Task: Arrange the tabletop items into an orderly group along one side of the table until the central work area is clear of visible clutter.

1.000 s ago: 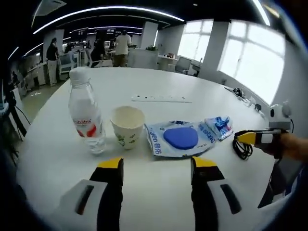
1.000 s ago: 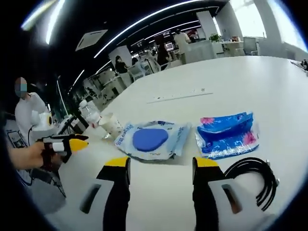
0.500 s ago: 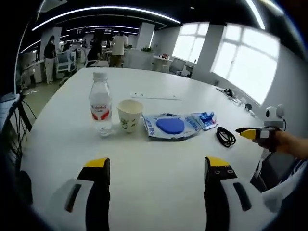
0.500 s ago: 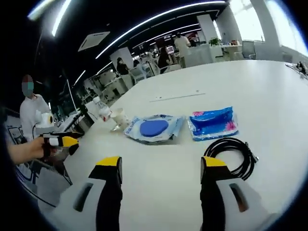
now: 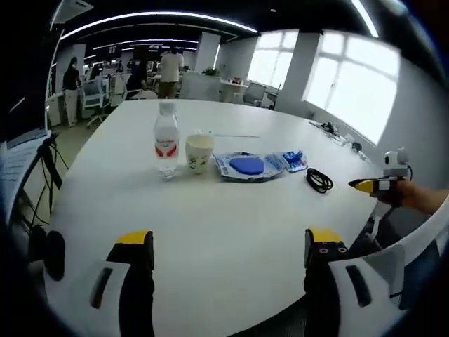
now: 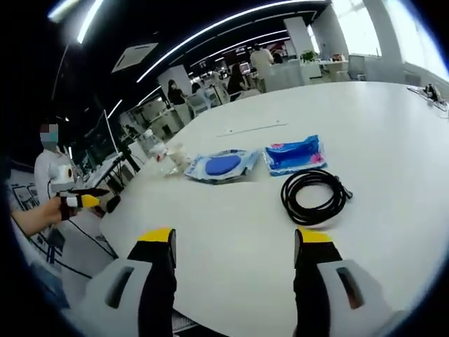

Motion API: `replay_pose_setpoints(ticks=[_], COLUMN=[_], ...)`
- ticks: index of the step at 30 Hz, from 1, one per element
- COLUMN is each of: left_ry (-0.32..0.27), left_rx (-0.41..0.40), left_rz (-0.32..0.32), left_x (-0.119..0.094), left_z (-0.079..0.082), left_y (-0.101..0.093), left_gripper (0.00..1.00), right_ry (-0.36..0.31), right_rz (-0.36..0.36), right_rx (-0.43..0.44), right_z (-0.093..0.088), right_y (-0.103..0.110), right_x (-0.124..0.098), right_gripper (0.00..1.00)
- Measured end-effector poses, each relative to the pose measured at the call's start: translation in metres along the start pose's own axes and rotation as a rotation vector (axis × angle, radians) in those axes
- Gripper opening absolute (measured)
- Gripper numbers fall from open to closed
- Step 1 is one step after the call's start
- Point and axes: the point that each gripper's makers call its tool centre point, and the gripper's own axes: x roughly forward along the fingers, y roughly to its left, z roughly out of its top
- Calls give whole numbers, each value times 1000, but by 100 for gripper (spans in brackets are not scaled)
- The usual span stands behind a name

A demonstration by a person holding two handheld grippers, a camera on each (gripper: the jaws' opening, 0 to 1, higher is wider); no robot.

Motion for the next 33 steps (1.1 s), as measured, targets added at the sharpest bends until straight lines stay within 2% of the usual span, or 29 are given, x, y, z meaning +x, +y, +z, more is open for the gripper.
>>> replay_pose_setpoints(ticks=[3,6,9,16,18,19,22,24,27,29,33], left_ry=[2,-35,-43,-20,-11,3,8,-7,-35,-60,-110], left_rx=[-5,-53,-66,-12,24,93,162,186,168,137,60], left_rz=[-1,-5,-6,7,21,44,73,90,105,119,135], left_x=[-9,-13,-13,-12,-13,-14,-15,-17,-19,-20,-24], left_z=[-6,-5,-6,-16,-20,-25,-32,-34,-34,-34,-38], left_y=[2,2,0,-2,-2,-2,-6,-13,-4,-1,6], left_gripper=[91,91,94,94,93,92,85,81,80,82,99], right_ry=[-14,-24,-25,-25,-24,-22,-24,-26,-28,-26,-22], right_rz=[-11,-14,-20,-27,-33,-34,-41,-45,-53,-55,-64], right_rx=[25,52,63,70,79,85,105,122,143,155,172], right_z=[-3,-4,-5,-8,-11,-13,-18,-21,-25,-27,-30], right_y=[0,-1,1,-1,-2,-2,-1,0,1,1,0], right_x=[-7,-11,-15,-21,-23,-25,-26,-26,-27,-26,-25], right_gripper=[68,67,67,67,67,67,66,66,66,66,66])
